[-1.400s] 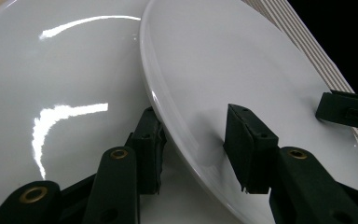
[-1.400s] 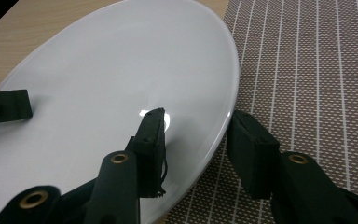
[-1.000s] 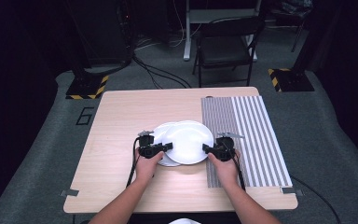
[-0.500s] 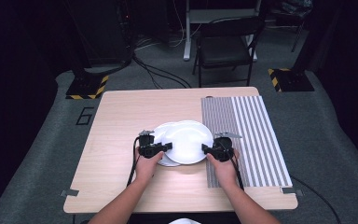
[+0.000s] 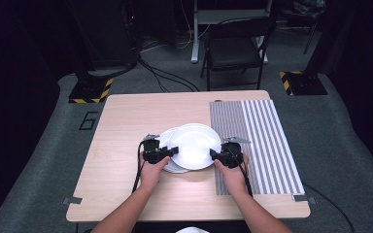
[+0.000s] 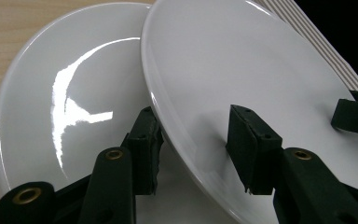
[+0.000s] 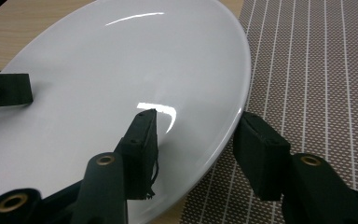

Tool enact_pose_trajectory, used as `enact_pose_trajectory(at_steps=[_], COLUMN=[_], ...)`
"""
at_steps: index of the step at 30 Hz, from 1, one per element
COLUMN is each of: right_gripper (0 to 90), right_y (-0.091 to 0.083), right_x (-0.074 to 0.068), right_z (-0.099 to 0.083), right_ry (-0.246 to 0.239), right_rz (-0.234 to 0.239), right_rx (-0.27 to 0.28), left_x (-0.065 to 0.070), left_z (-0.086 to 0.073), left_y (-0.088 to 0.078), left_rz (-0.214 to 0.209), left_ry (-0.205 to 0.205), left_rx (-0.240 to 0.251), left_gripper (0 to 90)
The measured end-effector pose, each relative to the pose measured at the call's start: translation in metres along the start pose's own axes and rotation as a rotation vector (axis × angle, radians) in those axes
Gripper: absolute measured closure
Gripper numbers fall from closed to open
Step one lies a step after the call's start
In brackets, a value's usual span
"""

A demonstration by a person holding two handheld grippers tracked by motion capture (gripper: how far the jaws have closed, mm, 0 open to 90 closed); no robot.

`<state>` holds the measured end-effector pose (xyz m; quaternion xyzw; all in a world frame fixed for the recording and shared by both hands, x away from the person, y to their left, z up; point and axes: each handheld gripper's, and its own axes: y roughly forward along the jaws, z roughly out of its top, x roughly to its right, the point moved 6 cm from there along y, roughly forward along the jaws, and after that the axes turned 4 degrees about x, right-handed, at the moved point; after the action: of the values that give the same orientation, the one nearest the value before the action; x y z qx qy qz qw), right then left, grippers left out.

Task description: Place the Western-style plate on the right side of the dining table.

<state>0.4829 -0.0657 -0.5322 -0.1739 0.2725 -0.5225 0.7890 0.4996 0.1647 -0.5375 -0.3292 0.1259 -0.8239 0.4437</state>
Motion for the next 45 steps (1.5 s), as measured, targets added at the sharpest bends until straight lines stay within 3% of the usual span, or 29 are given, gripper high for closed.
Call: enact_pose_trajectory(at_steps=[24, 45], right_gripper=[51.7, 52.4], right_y=[-0.012, -0.022], right_x=[-0.001, 0.007], right_z=[0.013, 0.020], right_ry=[-0.053, -0.028], right_rz=[-0.031, -0.049], right_rx=[0.030, 0.025], left_x=[0.011, 0.027], left_z=[0.010, 0.023], left_y=[-0.006, -0.002], left_rz=[0.015, 0.040], left_ry=[0.037, 0.081], left_rx=[0.006, -0.006], left_gripper=[55.0, 54.8])
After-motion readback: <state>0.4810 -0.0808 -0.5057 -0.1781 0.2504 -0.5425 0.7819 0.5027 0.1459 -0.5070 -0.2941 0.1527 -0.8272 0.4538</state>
